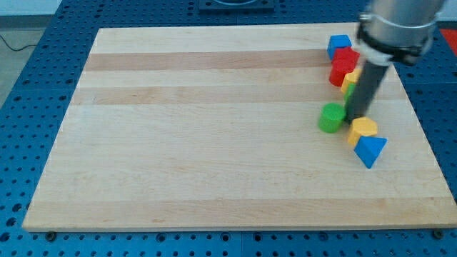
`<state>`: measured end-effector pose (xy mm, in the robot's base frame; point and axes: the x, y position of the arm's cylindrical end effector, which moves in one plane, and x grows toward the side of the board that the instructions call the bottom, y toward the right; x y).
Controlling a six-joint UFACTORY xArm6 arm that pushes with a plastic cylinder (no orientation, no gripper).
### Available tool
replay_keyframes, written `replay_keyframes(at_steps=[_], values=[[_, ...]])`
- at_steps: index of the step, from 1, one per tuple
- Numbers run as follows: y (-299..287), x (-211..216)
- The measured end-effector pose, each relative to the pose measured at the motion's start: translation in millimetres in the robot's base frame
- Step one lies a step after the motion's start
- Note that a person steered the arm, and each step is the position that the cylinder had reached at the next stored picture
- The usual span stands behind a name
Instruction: Push the yellow hexagon downwards of the board
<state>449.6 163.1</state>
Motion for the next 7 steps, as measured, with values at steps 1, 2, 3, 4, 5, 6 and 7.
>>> replay_keyframes(at_steps=[1, 2, 3, 4, 5, 6, 7], values=[[-13, 0], [44, -4], [108, -7], [155, -3], [155, 7], [111, 8], [60, 22]])
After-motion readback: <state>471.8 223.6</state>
